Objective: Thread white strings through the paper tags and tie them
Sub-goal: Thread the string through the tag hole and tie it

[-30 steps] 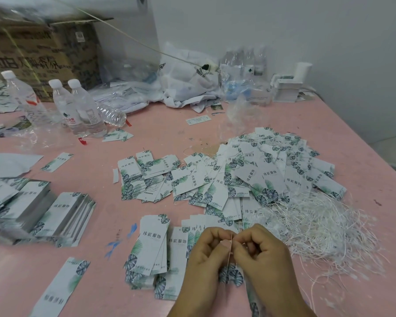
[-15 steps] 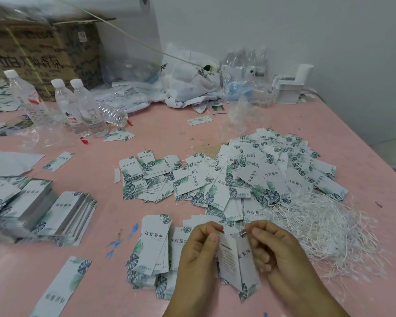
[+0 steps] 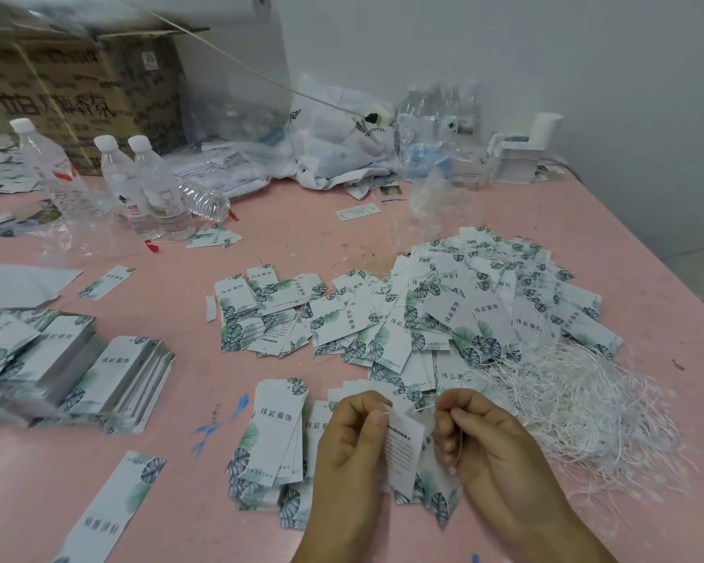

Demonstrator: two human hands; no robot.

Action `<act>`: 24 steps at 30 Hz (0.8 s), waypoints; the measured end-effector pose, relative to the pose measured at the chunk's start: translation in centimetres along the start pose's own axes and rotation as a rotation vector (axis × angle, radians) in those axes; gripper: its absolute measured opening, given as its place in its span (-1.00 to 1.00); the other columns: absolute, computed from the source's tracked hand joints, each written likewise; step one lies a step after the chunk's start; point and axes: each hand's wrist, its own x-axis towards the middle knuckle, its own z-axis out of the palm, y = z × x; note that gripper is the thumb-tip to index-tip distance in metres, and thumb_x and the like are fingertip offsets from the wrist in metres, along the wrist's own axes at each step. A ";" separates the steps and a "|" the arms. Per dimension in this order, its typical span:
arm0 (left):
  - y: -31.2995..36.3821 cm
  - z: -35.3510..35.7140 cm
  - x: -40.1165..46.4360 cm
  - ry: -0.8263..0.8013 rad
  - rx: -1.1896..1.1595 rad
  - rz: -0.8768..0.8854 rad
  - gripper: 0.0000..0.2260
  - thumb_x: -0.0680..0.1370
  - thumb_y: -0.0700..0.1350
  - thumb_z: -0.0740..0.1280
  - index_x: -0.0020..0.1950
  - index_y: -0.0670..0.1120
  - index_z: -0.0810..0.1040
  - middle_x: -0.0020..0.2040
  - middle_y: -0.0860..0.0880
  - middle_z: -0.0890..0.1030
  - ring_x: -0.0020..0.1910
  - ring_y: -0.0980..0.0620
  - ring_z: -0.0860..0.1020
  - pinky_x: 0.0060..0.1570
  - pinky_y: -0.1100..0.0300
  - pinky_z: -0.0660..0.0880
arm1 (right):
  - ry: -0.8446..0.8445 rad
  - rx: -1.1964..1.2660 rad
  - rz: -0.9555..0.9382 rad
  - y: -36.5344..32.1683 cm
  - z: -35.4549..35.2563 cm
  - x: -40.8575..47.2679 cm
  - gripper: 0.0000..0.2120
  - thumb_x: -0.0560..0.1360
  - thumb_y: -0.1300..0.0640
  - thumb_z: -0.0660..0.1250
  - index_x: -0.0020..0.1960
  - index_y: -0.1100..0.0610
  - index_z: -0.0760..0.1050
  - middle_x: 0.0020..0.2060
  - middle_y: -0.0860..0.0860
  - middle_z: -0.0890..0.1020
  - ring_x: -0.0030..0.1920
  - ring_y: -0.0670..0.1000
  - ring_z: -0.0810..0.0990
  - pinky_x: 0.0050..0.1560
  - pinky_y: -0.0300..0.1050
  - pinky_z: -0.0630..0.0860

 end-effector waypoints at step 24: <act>0.8 0.3 -0.5 0.089 0.306 0.174 -0.90 0.47 0.02 0.37 -0.16 0.02 0.52 -0.27 0.03 0.47 -0.30 0.09 0.39 -0.29 0.29 0.38 | -0.360 0.283 0.060 -1.3 0.1 -0.7 -0.95 0.40 0.33 0.36 -0.15 0.26 0.58 -0.43 0.09 0.52 -0.42 -0.03 0.46 -0.39 -0.18 0.41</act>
